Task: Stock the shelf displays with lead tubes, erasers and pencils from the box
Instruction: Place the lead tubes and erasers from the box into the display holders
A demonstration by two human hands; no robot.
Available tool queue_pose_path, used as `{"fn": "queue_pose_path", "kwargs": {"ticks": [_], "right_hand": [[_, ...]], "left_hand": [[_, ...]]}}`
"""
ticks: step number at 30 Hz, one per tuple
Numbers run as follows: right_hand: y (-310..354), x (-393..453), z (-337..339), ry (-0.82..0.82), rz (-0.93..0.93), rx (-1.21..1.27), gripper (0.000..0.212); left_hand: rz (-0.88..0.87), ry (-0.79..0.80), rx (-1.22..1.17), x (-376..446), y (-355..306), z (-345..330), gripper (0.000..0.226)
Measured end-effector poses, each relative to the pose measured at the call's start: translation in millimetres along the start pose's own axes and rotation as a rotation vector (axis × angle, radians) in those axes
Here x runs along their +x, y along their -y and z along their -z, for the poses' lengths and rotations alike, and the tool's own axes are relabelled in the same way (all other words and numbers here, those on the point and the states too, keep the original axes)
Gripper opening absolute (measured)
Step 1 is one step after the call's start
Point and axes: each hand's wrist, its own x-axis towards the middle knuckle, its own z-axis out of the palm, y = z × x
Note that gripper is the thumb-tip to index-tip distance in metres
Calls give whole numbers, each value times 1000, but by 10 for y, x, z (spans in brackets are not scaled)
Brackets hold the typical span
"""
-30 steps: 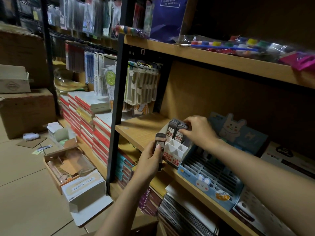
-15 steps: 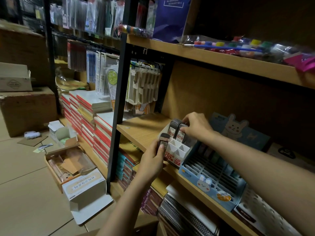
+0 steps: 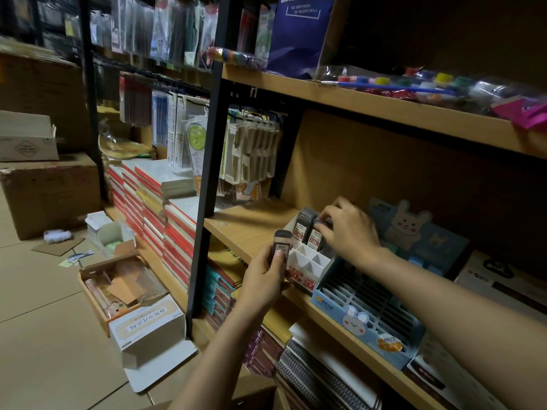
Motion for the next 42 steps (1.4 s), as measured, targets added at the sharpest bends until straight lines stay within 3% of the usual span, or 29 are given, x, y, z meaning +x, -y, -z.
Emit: {"fn": "queue_pose_path", "kwargs": {"ticks": [5,9,11,14,16,18,20,25,31,38,42], "right_hand": [[-62,-111,146,-22,-8,316,20],[48,-259,383,149,-14,701,23],[119,-344,437,204,16,719,26],[114,-352,520,230,0,721,18],[-12,-263,621,189,-83,754,17],[-204,-158,733,106,-216,722,20],[-366,-96,752,63,-345,626,24],[-365,-67,554,9,-368,424,14],[-209,-43,357,-21,-184,282,4],[-234,-1,164,133,-200,109,13],[-210,-17,135,109,-166,22,14]], "left_hand": [[8,-8,-114,-1,-23,3,19],[-3,56,-151,-15,-16,-114,18],[-16,108,-122,-21,-3,-182,19],[-100,126,7,-26,-19,-269,17],[-285,34,303,-7,-9,-275,19],[-450,-36,578,-8,12,-239,27],[-529,-7,780,-8,57,-192,35],[-458,117,1077,-17,243,-168,51],[-505,112,1109,15,333,-130,55],[-522,107,1080,63,409,-129,57],[-520,113,1059,78,436,-128,60]]}}
